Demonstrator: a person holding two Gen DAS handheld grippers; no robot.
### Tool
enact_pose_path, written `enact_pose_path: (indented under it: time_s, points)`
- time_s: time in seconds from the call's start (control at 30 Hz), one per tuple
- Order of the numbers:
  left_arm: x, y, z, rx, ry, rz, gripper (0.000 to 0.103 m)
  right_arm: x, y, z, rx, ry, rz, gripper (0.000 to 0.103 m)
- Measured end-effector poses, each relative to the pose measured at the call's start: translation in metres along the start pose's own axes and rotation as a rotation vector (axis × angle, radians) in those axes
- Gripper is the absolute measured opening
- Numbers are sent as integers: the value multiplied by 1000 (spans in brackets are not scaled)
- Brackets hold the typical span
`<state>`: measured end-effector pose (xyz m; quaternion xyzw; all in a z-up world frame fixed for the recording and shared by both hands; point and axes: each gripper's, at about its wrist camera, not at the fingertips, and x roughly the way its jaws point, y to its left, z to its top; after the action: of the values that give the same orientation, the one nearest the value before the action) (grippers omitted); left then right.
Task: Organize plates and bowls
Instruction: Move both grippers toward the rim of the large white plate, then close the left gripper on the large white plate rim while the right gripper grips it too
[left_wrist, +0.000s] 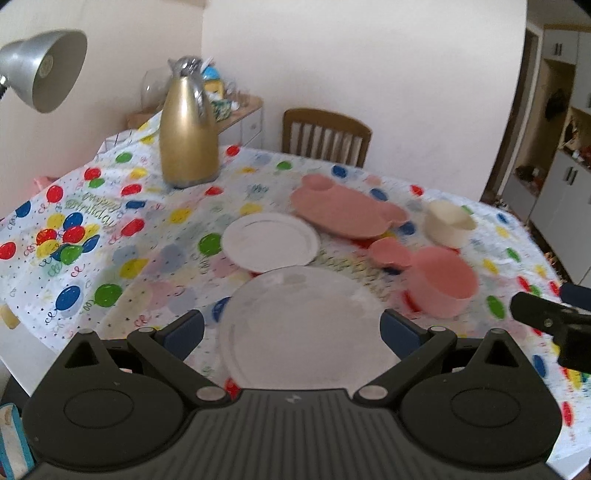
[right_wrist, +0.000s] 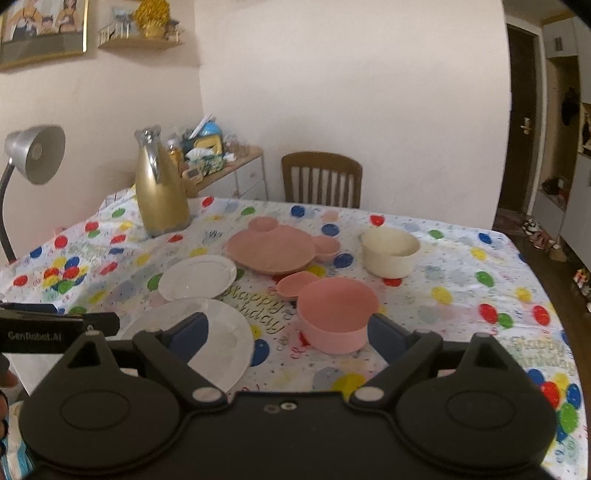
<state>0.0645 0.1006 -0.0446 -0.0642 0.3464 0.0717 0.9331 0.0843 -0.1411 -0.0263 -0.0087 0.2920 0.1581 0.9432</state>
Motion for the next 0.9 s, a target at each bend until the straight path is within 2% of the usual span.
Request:
enact_pose_path:
  time_s: [0.13, 0.27, 0.4, 0.5, 0.7, 0.77, 0.9]
  points:
    - [31, 21, 3, -1, 44, 22, 101, 36, 9, -3, 6, 78, 26, 90]
    - [64, 41, 5, -3, 100, 33, 101, 76, 15, -10, 25, 184, 28, 77]
    - [91, 53, 5, 9, 145, 38, 97, 104, 22, -17, 44, 253, 29, 72]
    - [108, 61, 5, 1, 179, 36, 95, 121, 26, -22, 55, 303, 33, 65]
    - [137, 75, 4, -33, 251, 7, 75, 144, 23, -27, 104, 376, 21, 45]
    - [144, 80, 5, -54, 272, -10, 65, 148, 22, -27, 129, 391, 23, 38]
    - [155, 86, 6, -97, 308, -49, 55, 154, 19, -25, 167, 407, 39, 29]
